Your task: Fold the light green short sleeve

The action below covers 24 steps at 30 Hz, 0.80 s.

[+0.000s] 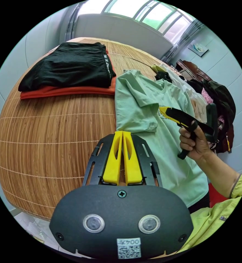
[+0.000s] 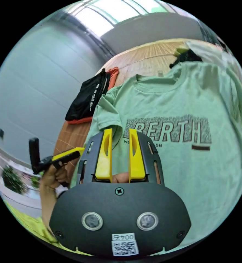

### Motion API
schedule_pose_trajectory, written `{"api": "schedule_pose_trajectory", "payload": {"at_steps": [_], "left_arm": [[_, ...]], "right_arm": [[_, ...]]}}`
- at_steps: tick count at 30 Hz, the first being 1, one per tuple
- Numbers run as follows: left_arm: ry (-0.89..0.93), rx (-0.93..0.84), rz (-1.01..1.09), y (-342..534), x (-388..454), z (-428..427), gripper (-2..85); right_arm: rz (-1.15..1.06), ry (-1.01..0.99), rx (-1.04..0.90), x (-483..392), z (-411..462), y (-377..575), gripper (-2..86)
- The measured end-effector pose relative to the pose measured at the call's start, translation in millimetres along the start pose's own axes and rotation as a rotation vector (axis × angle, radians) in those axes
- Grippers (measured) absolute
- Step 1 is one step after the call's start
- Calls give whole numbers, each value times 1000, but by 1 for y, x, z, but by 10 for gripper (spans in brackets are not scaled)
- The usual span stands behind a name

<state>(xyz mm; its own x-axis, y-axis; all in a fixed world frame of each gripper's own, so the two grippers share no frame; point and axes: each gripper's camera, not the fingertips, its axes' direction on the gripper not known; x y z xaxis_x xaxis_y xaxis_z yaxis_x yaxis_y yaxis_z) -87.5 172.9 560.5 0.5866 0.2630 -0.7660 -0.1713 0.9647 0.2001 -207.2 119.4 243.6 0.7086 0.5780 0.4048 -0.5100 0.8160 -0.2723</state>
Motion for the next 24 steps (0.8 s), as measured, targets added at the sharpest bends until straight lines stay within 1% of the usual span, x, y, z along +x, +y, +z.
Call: {"api": "schedule_pose_trajectory", "payload": {"at_steps": [1, 2, 5, 8, 12, 14, 16, 20, 22, 24], "left_arm": [[0, 0, 2, 1, -3, 1, 2], [2, 0, 2, 1, -4, 1, 2], [16, 1, 1, 3, -13, 2, 3], [24, 0, -1, 5, -20, 3, 3], [30, 3, -4, 8, -27, 4, 2], [55, 9, -16, 10, -32, 4, 2], [84, 22, -31, 13, -39, 1, 2], [95, 100, -43, 20, -47, -14, 1], [131, 159, -62, 23, -55, -24, 1], [139, 188, -68, 25, -57, -28, 1]], "right_arm": [[-112, 80, 13, -13, -3, 1, 91], [-202, 116, 16, -24, -6, 3, 87], [-326, 78, -29, -44, -10, 13, 72], [-289, 3, -131, -46, 0, 15, 83], [-190, -37, -201, -41, 11, 15, 90], [-159, -34, -227, -40, 17, 19, 60], [-172, -30, -169, -46, 8, 25, 12], [-162, -58, -61, -68, -27, 55, 2], [-160, -54, -68, -74, -30, 76, 8], [-170, -21, -119, -78, -23, 94, 32]]}}
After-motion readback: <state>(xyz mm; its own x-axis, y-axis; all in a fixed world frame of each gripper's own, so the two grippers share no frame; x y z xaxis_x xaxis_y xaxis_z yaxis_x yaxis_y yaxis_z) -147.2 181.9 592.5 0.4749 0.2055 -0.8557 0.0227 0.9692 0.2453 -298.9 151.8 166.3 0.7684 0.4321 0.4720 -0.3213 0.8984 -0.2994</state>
